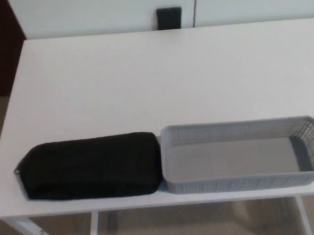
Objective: The robot walk towards a table in front and pick up a black pencil case on the left hand side and put the pencil case into a small container on the right hand side
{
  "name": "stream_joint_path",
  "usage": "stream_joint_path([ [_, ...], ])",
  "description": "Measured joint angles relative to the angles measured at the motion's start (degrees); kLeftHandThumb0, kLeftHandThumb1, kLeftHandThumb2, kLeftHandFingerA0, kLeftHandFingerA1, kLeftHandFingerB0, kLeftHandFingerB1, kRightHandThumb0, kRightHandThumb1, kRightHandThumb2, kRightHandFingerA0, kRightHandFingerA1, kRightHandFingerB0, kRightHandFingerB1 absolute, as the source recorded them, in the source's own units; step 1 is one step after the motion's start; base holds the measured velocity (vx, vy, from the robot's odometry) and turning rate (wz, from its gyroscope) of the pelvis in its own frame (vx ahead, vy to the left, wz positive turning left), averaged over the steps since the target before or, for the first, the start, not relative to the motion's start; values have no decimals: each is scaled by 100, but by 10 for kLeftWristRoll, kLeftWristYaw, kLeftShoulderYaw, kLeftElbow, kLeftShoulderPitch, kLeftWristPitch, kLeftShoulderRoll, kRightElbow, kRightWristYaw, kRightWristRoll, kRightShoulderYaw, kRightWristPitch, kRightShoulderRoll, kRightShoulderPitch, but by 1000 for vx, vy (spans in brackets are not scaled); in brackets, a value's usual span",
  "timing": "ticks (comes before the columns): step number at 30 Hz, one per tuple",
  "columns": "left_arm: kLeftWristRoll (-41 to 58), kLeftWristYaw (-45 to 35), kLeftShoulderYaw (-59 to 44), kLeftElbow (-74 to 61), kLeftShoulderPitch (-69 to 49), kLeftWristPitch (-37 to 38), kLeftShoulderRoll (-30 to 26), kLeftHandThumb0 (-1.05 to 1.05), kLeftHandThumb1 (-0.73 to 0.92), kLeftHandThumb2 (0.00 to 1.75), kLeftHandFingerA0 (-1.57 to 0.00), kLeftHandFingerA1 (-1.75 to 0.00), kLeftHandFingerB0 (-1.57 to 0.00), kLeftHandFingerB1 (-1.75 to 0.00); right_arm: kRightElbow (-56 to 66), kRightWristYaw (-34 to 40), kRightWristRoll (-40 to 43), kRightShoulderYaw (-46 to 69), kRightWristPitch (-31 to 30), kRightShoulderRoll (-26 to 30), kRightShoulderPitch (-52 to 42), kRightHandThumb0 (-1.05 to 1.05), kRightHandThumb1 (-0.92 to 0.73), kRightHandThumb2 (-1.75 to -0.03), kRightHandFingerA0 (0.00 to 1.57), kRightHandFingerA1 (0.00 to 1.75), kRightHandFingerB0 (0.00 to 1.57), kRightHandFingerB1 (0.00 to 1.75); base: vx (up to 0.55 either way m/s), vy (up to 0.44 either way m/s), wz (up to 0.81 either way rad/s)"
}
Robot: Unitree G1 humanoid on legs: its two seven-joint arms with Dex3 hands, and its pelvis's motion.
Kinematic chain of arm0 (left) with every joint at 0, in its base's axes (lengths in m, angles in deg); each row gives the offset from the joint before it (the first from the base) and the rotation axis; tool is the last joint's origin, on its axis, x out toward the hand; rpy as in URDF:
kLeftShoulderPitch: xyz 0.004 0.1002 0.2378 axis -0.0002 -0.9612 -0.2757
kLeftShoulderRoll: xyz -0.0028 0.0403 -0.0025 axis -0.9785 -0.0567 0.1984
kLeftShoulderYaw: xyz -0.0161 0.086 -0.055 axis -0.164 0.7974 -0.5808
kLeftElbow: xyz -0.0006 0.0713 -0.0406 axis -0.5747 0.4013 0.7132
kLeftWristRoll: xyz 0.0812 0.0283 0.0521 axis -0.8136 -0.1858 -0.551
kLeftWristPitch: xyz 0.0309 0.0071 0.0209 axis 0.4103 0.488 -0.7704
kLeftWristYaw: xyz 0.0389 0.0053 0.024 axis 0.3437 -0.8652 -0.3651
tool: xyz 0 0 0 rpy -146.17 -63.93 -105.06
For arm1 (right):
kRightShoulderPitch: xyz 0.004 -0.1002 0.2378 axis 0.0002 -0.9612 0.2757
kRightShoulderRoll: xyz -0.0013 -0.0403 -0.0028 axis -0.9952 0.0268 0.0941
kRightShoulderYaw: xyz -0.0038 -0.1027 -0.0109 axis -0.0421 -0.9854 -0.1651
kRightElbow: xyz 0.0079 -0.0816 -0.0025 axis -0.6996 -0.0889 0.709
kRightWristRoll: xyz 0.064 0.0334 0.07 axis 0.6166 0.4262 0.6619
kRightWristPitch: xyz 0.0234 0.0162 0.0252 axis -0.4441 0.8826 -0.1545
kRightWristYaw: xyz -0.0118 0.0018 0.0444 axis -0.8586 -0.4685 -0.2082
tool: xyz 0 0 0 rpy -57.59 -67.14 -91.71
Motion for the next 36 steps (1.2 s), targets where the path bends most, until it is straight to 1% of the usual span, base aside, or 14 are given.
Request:
stream_joint_path([
  [9,0,-1,1,-7,-1,-2,1,-40,50,57,-47,-43,-30,-33,-28,2,-1,0,-3,-2,10,-36,-60,-57,51,52,27,39,-60,98,-1],
  [10,0,-2,2,-7,-2,-2,2,-41,49,55,-45,-41,-31,-32,-29,2,-1,0,-4,-2,11,-26,-42,-88,47,65,18,52,-79,330,17],
  [12,0,-1,-1,-7,-2,-2,-7,-41,49,55,-46,-42,-31,-33,-35,1,-1,-1,-4,-4,11,-23,-44,-89,44,64,17,51,-114,228,22],
  [13,0,-1,-1,-6,-2,-2,-8,-50,40,69,-41,-50,-27,-42,-38,0,-1,-1,-4,-4,12,-23,-45,-89,43,63,16,50,-58,65,22],
  [15,0,-1,0,-5,-1,-2,-8,-41,50,57,-46,-42,-31,-33,-40,-2,-1,-3,-6,-5,21,-22,-45,-89,42,63,15,50,6,55,-3],
  [22,0,-2,2,-7,4,-2,-8,-38,49,57,-47,-43,-31,-34,-23,-3,-2,-4,-12,-2,18,-23,-45,-88,41,61,15,49,-51,-51,13],
  [23,0,-2,2,-7,4,-2,-8,-38,48,56,-48,-43,-33,-34,-21,-3,-2,-4,-13,-2,16,-27,-63,-58,48,50,26,37,-36,-106,7],
  [27,0,-2,2,-8,3,-2,-6,-41,50,57,-47,-43,-31,-33,-14,-1,-5,-6,-19,-1,7,-25,-62,-58,50,50,28,37,-8,-22,0],
  [28,0,-2,3,-8,4,-2,-6,-40,49,56,-47,-43,-31,-34,-13,0,-5,-6,-20,-1,7,-21,-45,-88,41,61,16,50,0,0,0],
  [32,-1,-3,4,-11,11,-2,-7,-41,49,55,-45,-42,-31,-33,-4,0,-4,-6,-28,-1,8,-23,-45,-89,41,61,16,50,0,0,0],
  [33,0,-3,4,-12,13,-3,-7,-30,32,84,-29,-59,-6,-47,-4,0,-4,-6,-28,-1,9,-26,-63,-58,47,50,27,38,0,0,0],
  [34,-1,-3,4,-12,14,-3,-7,-30,32,84,-29,-59,-6,-47,-4,0,-4,-6,-28,-1,9,-26,-63,-58,47,50,27,38,0,0,0],
  [35,0,-2,2,-15,14,-4,-7,-41,48,55,-24,-44,-13,-28,-3,-1,-4,-6,-29,-1,9,-27,-63,-58,47,50,27,38,0,0,0],
  [36,1,-1,-2,-20,13,-7,-7,-30,37,90,-1,-52,0,-50,-2,-1,-4,-6,-29,-1,9,-27,-63,-58,48,50,27,38,0,0,0],
])
